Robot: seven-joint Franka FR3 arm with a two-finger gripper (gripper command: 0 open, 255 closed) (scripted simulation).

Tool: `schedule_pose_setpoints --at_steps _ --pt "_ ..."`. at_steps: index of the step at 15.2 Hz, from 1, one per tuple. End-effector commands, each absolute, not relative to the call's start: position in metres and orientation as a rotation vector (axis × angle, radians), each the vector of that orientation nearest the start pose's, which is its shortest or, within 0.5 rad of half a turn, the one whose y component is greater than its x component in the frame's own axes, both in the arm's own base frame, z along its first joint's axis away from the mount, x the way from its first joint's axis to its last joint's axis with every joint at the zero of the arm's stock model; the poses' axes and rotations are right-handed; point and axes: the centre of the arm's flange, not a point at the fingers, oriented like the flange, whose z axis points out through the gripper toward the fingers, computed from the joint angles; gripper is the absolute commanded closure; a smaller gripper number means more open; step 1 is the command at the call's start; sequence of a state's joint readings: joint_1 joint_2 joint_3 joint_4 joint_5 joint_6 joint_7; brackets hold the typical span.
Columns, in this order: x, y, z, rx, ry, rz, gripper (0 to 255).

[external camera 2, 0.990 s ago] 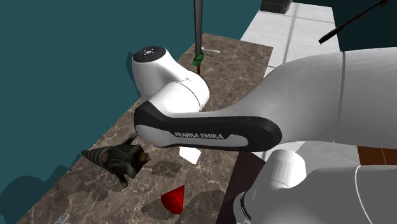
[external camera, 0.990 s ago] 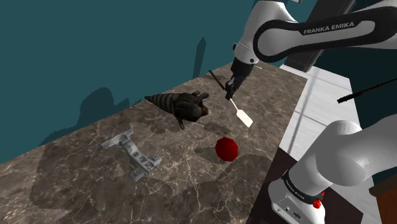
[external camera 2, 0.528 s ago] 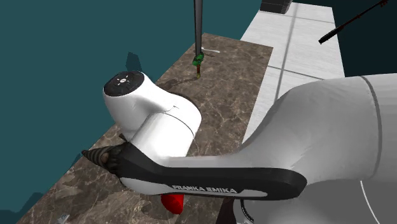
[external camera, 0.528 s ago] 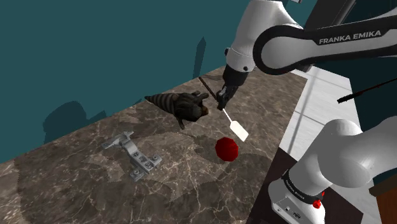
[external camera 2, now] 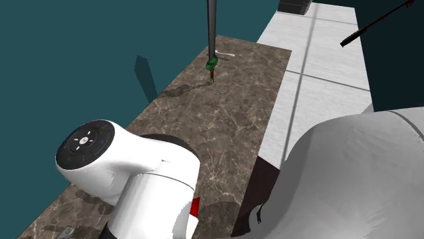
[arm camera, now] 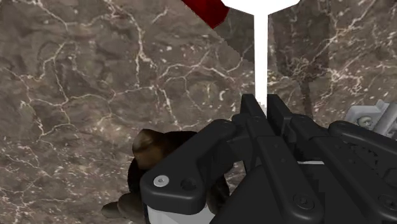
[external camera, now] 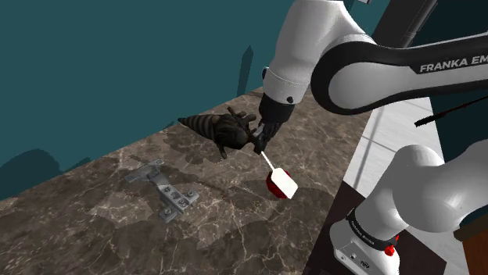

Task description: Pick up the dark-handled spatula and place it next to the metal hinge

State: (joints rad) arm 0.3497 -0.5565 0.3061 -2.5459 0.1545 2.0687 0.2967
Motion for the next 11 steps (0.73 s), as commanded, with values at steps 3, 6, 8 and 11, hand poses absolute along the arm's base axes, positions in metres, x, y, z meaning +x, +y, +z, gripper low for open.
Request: schedule_pose_setpoints --at_steps 3,6,8,11 --pt "0.277 0.293 0.454 -3.107 -0.388 -0.103 255" --pt "0.261 0.329 0.454 -3.107 -0.388 -0.103 255" --pt "0.250 0.353 0.454 -3.107 -0.388 -0.103 255" --pt "0.233 0.389 0.454 -3.107 -0.388 -0.103 255"
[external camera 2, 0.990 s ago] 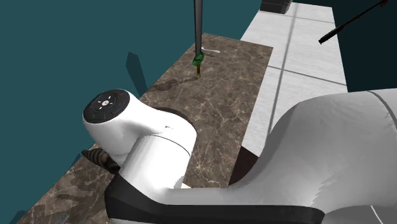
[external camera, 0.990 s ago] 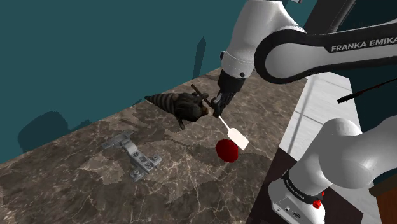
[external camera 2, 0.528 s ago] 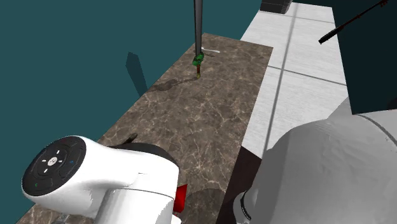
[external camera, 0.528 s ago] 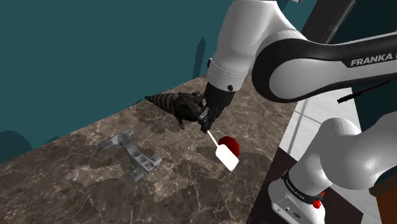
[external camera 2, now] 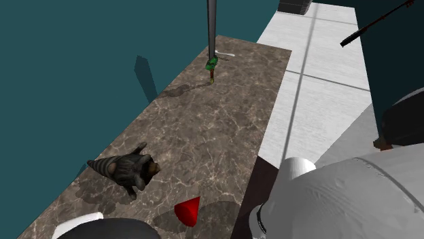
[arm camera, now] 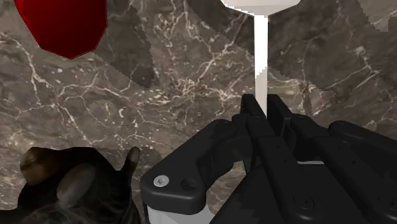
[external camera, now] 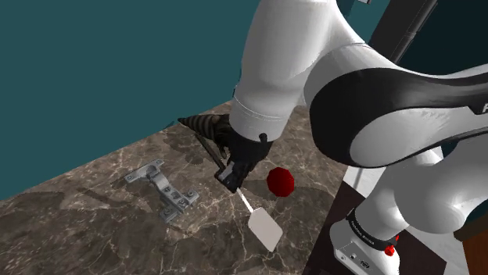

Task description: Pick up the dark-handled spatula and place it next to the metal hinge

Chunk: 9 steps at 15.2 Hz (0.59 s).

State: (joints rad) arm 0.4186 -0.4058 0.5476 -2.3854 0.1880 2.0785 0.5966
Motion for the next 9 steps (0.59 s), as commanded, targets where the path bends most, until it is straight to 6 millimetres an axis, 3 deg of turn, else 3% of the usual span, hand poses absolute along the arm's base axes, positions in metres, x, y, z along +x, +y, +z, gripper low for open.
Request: schedule_pose_setpoints --at_steps 1,9 --pt "0.227 0.401 0.454 -3.107 -0.388 -0.103 255" --pt "0.183 0.497 0.454 -3.107 -0.388 -0.103 255"
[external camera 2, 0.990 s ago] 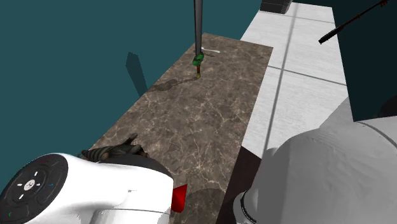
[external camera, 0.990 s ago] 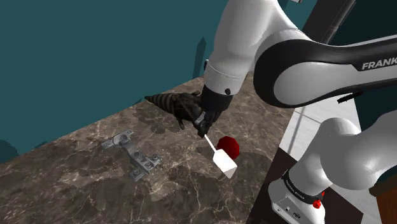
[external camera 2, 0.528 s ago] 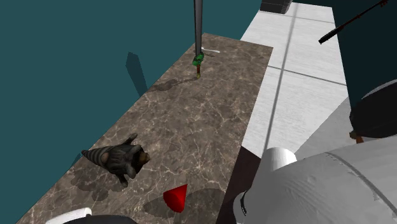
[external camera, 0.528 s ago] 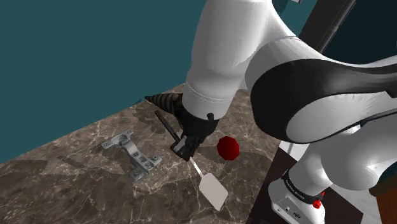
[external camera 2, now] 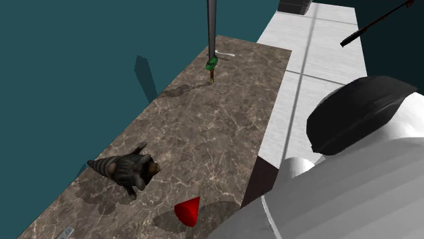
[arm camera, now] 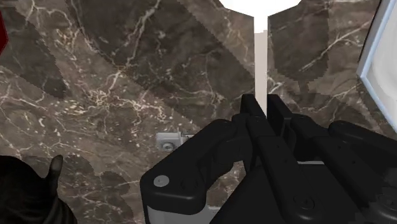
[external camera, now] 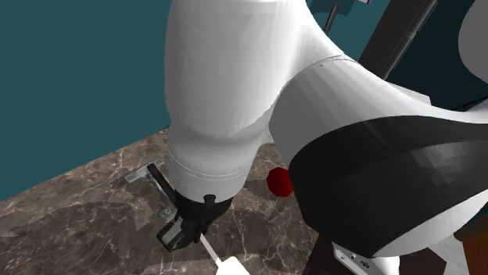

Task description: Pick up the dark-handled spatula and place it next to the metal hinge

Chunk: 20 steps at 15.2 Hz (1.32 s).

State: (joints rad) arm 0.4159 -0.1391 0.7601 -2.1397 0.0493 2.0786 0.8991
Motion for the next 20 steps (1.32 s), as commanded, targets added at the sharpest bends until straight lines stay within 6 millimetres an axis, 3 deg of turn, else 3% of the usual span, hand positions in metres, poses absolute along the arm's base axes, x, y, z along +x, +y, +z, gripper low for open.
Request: schedule_pose_setpoints --at_steps 1,4,20 --pt "0.177 0.509 0.454 -3.107 -0.388 -0.103 255" --pt "0.162 0.541 0.454 -3.107 -0.388 -0.103 255" --pt "0.162 0.541 0.370 -3.107 -0.388 -0.103 255"
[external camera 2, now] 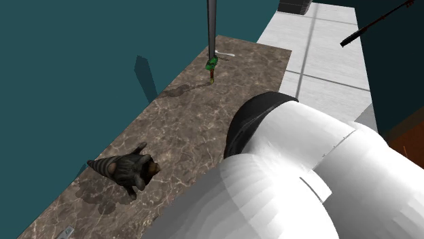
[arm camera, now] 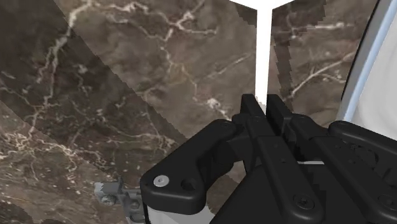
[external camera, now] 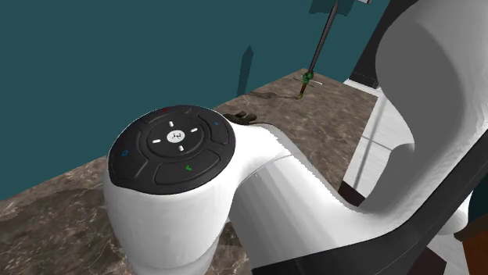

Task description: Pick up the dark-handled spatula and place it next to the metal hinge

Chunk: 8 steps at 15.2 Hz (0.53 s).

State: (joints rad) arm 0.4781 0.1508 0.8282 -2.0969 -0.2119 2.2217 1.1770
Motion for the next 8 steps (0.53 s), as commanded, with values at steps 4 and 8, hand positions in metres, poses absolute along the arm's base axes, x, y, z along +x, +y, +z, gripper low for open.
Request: schedule_pose_setpoints --at_steps 4,8 --pt "0.162 0.541 0.350 -3.107 -0.388 -0.103 255" --pt "0.162 0.541 0.350 -3.107 -0.388 -0.103 255"
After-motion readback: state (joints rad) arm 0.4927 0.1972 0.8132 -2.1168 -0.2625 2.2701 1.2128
